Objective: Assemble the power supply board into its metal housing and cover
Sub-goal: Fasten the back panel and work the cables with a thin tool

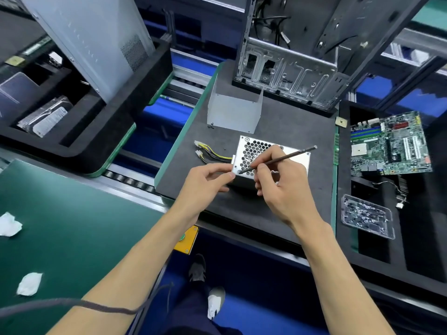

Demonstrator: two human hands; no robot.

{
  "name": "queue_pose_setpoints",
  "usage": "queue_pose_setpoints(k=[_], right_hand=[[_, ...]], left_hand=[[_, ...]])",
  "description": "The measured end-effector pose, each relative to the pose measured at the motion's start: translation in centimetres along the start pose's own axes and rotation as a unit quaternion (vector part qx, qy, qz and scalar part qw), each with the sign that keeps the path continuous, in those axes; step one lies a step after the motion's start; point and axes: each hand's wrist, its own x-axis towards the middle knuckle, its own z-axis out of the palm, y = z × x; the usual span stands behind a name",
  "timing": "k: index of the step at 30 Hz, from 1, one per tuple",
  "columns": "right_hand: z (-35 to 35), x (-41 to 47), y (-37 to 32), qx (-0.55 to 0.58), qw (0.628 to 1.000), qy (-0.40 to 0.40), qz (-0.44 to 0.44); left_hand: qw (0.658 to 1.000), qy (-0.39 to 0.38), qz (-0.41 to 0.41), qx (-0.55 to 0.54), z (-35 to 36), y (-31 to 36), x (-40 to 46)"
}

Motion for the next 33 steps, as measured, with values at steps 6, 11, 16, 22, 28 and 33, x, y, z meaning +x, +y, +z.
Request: queue_pose_setpoints(k=[6, 11, 16, 22, 28, 33], right_hand=[[0.1, 0.0, -0.5, -0.030, 0.999, -0.013, 0.012], [0.3, 0.0, -0.7, -0.050, 0.998, -0.018, 0.016], [0.5, 0.3, -0.6, -0.074, 0.997, -0.023, -0.023], [1.4, 0.9, 0.0, -0.073, 0.990, 0.004, -0.118], [1.9, 0.9, 0.5, -0.049, 0.992, 0.031, -0.114], [1.3, 0.3, 0.9, -0.040, 0.993, -0.008, -0.109]], left_hand=[[1.000, -0.007, 0.003, -0.001, -0.1, -0.2, 0.1], [1.000, -0.014, 0.002, 0.000, -0.3, -0.3, 0.2], [1.000, -0.007, 0.005, -0.001, -0.3, -0.4, 0.2], [1.000, -0.014, 0.013, 0.010, -0.3, -0.2, 0.3], [0.999, -0.018, 0.019, 0.029, -0.4, -0.2, 0.1], [0.999, -0.006, 0.029, 0.035, -0.2, 0.1, 0.1]])
